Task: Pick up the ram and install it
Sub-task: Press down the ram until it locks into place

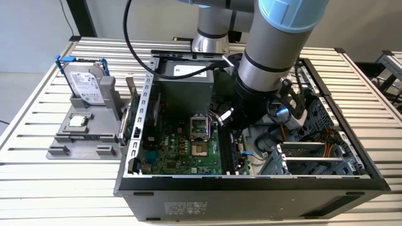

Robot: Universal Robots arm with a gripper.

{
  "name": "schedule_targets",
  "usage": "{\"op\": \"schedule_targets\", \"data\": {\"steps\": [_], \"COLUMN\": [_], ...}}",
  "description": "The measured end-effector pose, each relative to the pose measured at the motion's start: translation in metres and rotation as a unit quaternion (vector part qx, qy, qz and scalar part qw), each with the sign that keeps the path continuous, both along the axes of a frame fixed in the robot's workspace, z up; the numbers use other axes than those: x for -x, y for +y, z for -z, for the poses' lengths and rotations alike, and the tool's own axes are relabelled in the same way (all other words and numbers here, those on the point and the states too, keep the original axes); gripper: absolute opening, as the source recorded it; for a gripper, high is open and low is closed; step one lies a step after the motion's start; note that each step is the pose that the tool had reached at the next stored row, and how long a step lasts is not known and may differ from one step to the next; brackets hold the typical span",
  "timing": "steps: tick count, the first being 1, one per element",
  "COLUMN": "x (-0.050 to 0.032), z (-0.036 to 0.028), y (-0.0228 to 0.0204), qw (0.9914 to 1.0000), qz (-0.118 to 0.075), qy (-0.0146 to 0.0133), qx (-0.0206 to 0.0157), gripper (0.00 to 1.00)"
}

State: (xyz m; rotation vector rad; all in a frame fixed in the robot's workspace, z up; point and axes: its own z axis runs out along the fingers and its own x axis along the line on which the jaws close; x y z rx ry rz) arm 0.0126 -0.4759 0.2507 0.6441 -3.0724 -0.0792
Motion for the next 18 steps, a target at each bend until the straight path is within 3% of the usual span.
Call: {"op": "schedule_targets", "data": {"steps": [3, 6, 11, 18], "x": [0.0000, 0.0000, 0.0000, -0.0022], "z": [0.0000, 0.0000, 0.0000, 0.0000], "y": [0.0000, 0.0000, 0.0000, 0.0000], "qw": [0.99976, 0.99896, 0.99672, 0.99366], "qz": [-0.022, -0.046, -0.081, -0.112], "qy": [0.0000, 0.0000, 0.0000, 0.0000], "qx": [-0.0002, -0.0004, -0.0009, -0.0010], "gripper": [0.00, 0.00, 0.00, 0.00]}}
